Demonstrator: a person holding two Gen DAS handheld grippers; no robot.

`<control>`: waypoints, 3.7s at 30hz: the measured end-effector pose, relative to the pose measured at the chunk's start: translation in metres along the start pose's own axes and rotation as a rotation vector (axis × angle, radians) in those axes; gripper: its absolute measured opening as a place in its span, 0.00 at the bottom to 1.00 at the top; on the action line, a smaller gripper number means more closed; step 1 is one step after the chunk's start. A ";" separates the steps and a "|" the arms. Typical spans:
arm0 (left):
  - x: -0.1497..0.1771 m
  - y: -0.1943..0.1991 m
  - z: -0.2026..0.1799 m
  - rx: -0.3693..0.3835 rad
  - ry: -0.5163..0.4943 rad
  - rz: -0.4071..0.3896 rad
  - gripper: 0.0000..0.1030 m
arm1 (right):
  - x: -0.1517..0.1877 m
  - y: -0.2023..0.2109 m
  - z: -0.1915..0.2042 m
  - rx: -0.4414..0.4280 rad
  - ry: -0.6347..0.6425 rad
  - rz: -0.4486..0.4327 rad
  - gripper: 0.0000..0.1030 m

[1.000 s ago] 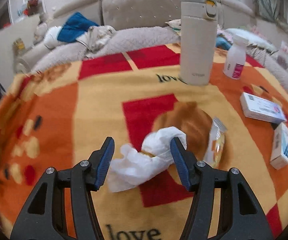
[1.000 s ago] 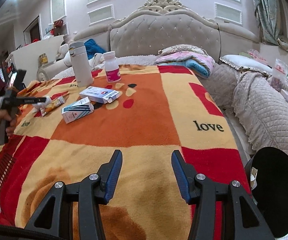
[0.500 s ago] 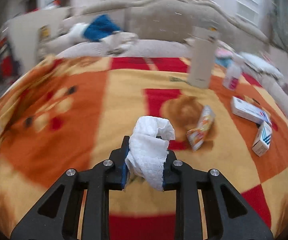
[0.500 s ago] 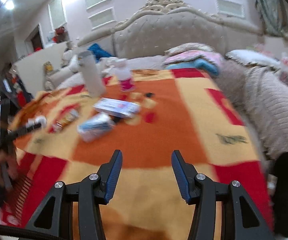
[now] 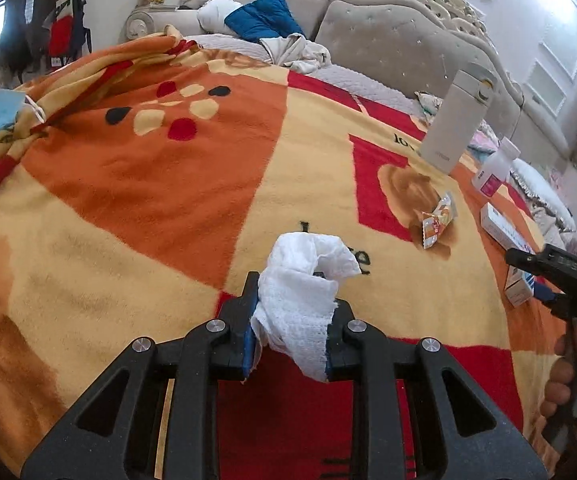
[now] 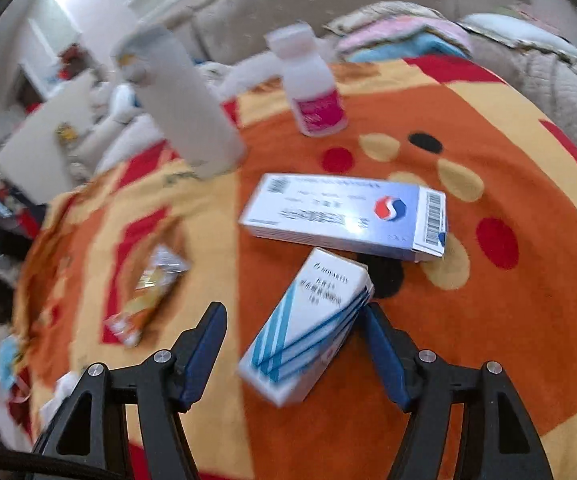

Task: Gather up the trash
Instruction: 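Grasp the white tissue with the left tool while the right tool grasps the Novartis box, then lift the tissue with the left tool while the right tool lifts the Novartis box, then carry the tissue and Novartis box over the black bin and open both tools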

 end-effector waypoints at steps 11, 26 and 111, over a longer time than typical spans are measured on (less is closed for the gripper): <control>-0.001 -0.002 0.000 -0.017 -0.009 0.004 0.22 | 0.014 0.063 -0.010 -0.041 0.189 -0.117 0.35; 0.066 0.074 -0.113 0.038 -0.119 -0.005 0.22 | 0.124 0.162 -0.075 -0.111 0.396 -0.251 0.35; 0.377 0.076 -0.502 0.563 -0.811 0.311 0.42 | 0.200 0.247 -0.405 0.322 -0.220 -0.211 0.42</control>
Point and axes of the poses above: each gripper's, at about its wrist camera, not at the fingertips, and y roughly against the way its jaws point, z to its left, x to its underside, the point moved 10 cm from there along -y, roughly the way its jaws point, and after that the axes turned 14 degrees about y, right-handed, at the moved point
